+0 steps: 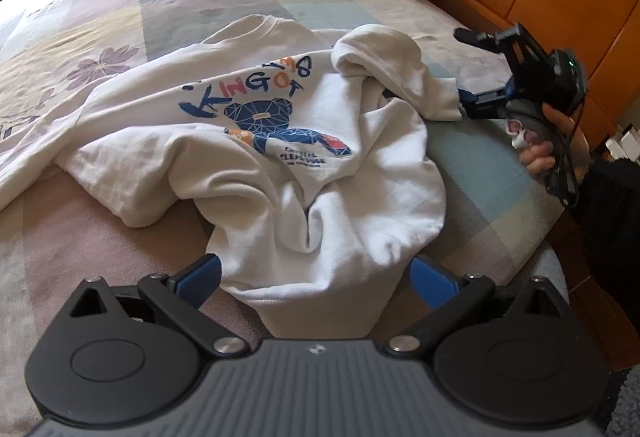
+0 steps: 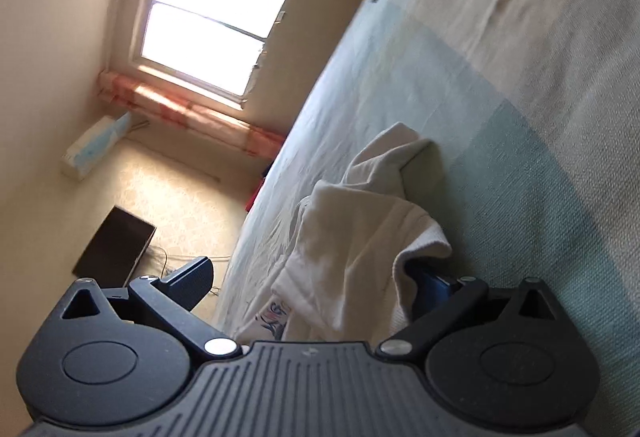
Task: Fold clothes
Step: 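Lay the sleeve on the bed with the right gripper and regrasp its cuff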
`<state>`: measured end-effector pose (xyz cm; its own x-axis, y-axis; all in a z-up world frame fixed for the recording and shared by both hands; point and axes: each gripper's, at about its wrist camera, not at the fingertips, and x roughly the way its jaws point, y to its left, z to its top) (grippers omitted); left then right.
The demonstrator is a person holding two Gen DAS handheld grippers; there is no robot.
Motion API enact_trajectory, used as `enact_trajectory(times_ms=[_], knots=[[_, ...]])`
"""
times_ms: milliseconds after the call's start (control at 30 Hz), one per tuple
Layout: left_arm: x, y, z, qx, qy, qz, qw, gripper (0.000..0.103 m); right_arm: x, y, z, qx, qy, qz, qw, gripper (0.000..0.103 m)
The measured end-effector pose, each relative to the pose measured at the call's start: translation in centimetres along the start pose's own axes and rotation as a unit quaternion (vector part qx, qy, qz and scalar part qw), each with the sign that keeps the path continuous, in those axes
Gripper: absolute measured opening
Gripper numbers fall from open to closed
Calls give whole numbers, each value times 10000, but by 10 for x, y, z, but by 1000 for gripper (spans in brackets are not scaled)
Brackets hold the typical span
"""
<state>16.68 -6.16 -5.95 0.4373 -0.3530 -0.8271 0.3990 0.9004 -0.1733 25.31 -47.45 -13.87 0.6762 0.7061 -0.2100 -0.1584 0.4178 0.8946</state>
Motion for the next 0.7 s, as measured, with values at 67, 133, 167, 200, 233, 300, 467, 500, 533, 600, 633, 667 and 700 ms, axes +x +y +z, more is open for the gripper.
enact_trajectory(times_ms=[67, 133, 167, 200, 233, 300, 467, 500, 533, 600, 633, 667, 700], knots=[[2, 1, 0, -41, 19, 34, 10000, 100, 6, 3, 0, -148, 55, -343, 9993, 82], [2, 1, -1, -58, 15, -12, 10000, 100, 13, 6, -4, -394, 67, -878, 9953, 61], [2, 0, -2, -52, 11, -44, 10000, 100, 14, 6, -6, -457, 6, -991, 9940, 58], [2, 0, -3, -42, 13, -58, 10000, 101, 14, 4, -7, -446, -67, -1007, 9939, 58], [2, -1, -3, -32, 16, -73, 10000, 101, 13, 2, -7, -364, -143, -962, 9946, 58], [1, -2, -4, -14, 14, -77, 10000, 101, 9, -3, -7, -175, -284, -897, 9954, 57], [1, 2, -6, -88, 6, -49, 9999, 101, 13, -19, -9, 48, -471, -1406, 9889, 3], [1, 3, -6, -94, 8, -42, 9999, 100, 13, -21, -8, 131, -495, -1375, 9892, 3], [0, 3, -7, -96, 7, -43, 9999, 101, 14, -20, -8, 154, -484, -1392, 9890, 3], [0, 4, -7, -98, 9, -50, 9999, 101, 18, -17, -8, 90, -480, -1497, 9875, 3], [0, 4, -7, -103, 12, -44, 9999, 101, 19, -16, -10, 97, -491, -1506, 9873, 3], [0, 5, -8, -108, 15, -38, 9999, 101, 19, -16, -11, 130, -504, -1498, 9874, 3], [1, 5, -8, -110, 20, -32, 9999, 100, 17, -15, -14, 165, -505, -1498, 9873, 3]])
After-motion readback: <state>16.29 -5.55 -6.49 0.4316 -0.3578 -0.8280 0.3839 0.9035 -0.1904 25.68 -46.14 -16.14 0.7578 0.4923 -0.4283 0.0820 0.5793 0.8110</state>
